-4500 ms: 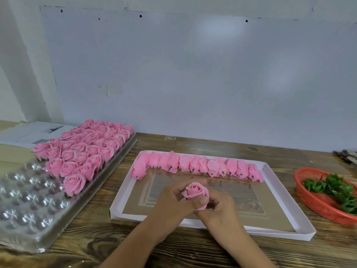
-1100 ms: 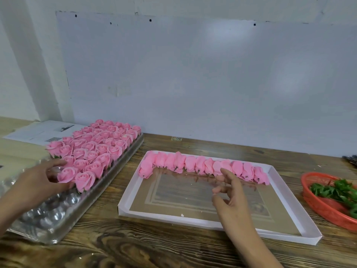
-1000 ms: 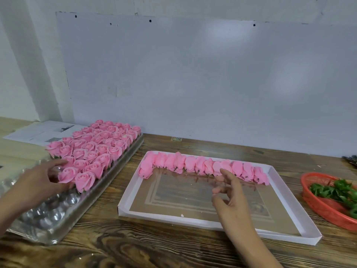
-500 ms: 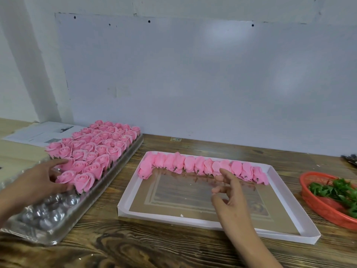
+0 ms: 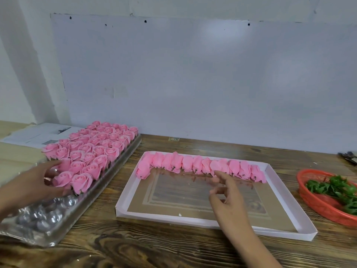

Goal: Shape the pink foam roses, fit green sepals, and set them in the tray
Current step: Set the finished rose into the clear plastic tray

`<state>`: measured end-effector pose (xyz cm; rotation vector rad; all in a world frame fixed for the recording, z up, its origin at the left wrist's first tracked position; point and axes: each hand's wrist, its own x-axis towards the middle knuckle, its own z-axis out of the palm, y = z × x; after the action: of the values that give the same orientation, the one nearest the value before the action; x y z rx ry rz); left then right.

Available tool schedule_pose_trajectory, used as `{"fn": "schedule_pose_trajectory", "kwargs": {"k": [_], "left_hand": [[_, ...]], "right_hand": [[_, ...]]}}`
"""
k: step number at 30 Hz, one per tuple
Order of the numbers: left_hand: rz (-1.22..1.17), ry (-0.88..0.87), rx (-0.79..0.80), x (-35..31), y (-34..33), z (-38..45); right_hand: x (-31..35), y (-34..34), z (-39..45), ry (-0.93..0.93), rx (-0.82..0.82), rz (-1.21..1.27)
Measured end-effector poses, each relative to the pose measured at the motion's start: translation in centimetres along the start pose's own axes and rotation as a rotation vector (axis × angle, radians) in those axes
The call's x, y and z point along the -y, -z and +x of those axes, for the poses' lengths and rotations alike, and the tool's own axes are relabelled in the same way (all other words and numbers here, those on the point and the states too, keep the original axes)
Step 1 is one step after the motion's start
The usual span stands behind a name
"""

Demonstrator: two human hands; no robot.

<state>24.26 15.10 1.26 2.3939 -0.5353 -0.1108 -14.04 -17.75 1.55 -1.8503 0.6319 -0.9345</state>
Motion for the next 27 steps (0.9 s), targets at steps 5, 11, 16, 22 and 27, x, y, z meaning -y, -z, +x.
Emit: {"fn": "schedule_pose_trajectory", "kwargs": {"k": [5,11,16,22,27], "left_hand": [[-0.133,-0.153,-0.174,-4.9,0.2,-5.8],[-0.144,-0.461,-0.151,-16.1,-7.2,-13.4],[-0.010,-0.592,0.269,-19.6,-13.6,-14.7],[0.170,-0.844,0.329,-18.1,-15.1,-14.1],[0.217,-0.997,0.082,-17.9,-15.7,-14.3]], "right_hand": [[0.0,-0.1,0.0,0.027,0.011,-0.062],[-0.2,0.0,0.1,0.015,0.014,-0.062],[-0.9,0.4,0.5,-0.020,-0.007,-0.111],[-1.8,1.3,2.1,-0.053,-0.083,-0.207],[-3.0,5.3,6.7,-0.171,-0.194,-0.407]]}}
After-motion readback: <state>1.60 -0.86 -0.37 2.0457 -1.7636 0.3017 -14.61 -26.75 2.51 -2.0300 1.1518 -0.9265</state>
